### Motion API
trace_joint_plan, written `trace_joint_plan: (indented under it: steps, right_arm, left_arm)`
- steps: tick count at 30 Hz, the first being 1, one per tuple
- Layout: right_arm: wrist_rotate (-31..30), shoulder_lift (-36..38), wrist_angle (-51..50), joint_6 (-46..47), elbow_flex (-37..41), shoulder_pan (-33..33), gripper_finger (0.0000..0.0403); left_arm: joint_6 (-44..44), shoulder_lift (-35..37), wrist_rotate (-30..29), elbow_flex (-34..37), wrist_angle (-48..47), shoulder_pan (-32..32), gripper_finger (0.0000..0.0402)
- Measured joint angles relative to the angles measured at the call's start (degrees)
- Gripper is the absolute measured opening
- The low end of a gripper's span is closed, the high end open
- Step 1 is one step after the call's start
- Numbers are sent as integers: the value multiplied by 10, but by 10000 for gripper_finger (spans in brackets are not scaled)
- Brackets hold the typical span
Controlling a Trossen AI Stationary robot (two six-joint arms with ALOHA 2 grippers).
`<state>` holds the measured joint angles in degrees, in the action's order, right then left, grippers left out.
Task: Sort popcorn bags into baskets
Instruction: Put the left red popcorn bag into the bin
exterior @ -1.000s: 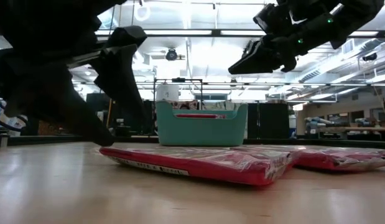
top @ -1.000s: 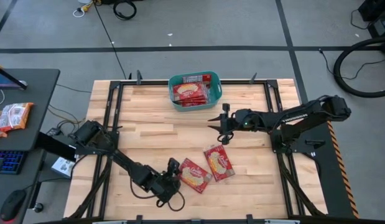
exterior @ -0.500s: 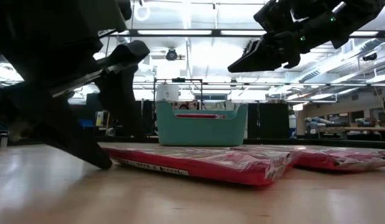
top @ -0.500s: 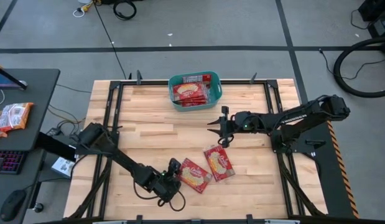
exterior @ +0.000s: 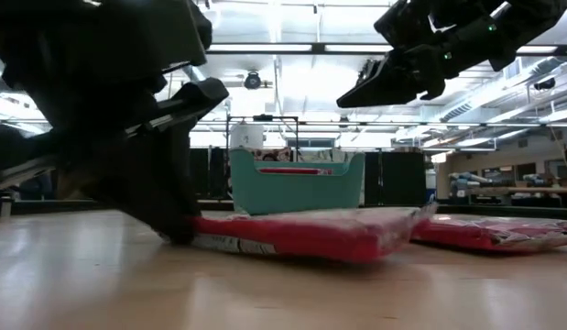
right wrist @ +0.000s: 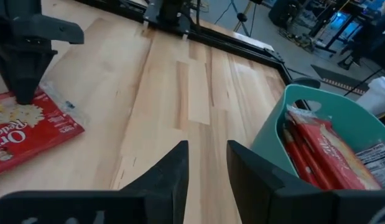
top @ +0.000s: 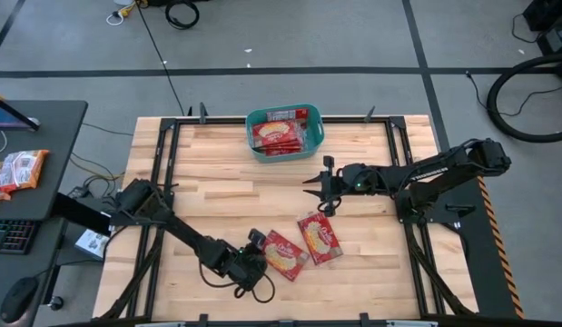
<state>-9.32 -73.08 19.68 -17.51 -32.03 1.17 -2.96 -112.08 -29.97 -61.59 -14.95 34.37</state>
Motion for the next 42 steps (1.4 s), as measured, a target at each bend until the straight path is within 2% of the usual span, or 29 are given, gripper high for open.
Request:
trace_joint_plan:
  steps: [2,7,10,15,21,28,35,39,42]
  right_arm:
    - [0,0,-5,10,0,0,114]
    - [0,0,-33,48,0,9,114]
    - [-5,0,-51,68,0,24,114]
    - [-78,3,-77,88,0,64,114]
    - [-167,9,-99,112,-1,113,114]
    - [-247,18,-143,150,-1,161,114]
    - [-256,20,-151,185,0,186,114]
    - [-256,20,-154,200,0,197,114]
    - [-256,20,-155,208,0,204,114]
  left_arm:
    - [15,2,-1,0,-3,-3,12]
    - [21,22,4,3,-24,-15,11]
    - [14,58,11,4,-52,-26,9]
    - [26,131,1,-12,-124,-55,8]
    - [-10,190,-51,-47,-155,-97,7]
    - [-40,207,-100,-90,-215,-181,7]
    - [-135,207,-163,-93,-184,-285,7]
    - [-174,205,-161,-93,-147,-351,7]
    - [-192,201,-116,-92,-118,-399,7]
